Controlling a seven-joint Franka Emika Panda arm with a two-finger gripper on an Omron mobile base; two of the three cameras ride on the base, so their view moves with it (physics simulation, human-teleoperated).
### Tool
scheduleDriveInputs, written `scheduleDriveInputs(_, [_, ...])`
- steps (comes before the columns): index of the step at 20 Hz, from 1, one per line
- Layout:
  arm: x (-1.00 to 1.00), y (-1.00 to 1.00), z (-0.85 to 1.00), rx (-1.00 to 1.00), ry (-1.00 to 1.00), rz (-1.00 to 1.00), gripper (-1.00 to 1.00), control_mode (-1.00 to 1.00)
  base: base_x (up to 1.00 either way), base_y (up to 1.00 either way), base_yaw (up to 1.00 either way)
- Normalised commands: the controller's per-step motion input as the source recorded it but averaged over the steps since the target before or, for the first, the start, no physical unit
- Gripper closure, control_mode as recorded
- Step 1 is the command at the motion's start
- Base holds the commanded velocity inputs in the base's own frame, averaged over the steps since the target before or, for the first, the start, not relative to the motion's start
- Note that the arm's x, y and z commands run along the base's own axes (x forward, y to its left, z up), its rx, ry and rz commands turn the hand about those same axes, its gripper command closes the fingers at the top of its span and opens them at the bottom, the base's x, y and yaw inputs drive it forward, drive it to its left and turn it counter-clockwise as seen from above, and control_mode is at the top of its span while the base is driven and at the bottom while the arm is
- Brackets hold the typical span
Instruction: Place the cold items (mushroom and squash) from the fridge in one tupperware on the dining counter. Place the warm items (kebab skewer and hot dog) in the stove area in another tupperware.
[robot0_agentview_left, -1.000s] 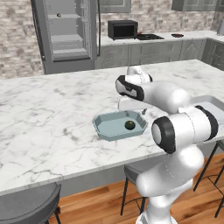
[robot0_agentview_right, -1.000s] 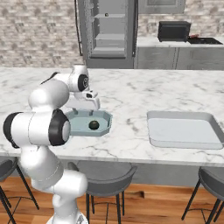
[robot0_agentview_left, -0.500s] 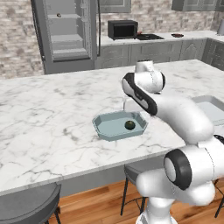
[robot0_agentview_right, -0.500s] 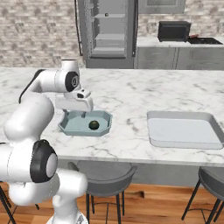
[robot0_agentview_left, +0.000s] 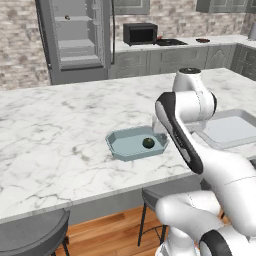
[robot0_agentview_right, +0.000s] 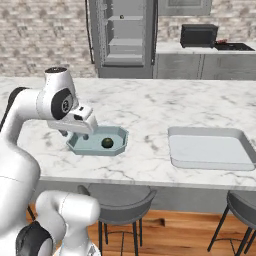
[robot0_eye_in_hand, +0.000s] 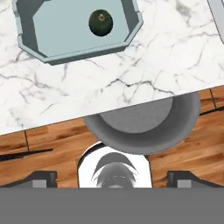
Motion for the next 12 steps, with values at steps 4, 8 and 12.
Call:
scheduleDriveInputs(4, [-0.63,-0.2,0.26,0.0,-0.42,0.0,-1.0,-1.0,0.0,0.0,0.0])
scheduleDriveInputs(8, [-0.71,-0.23,0.14,0.0,-0.41,-0.01,-1.0,-1.0,0.0,0.0,0.0])
scheduleDriveInputs(12, [-0.4,-0.03,0.01,0.02,-0.08,-0.01,-1.0,-1.0,0.0,0.0,0.0])
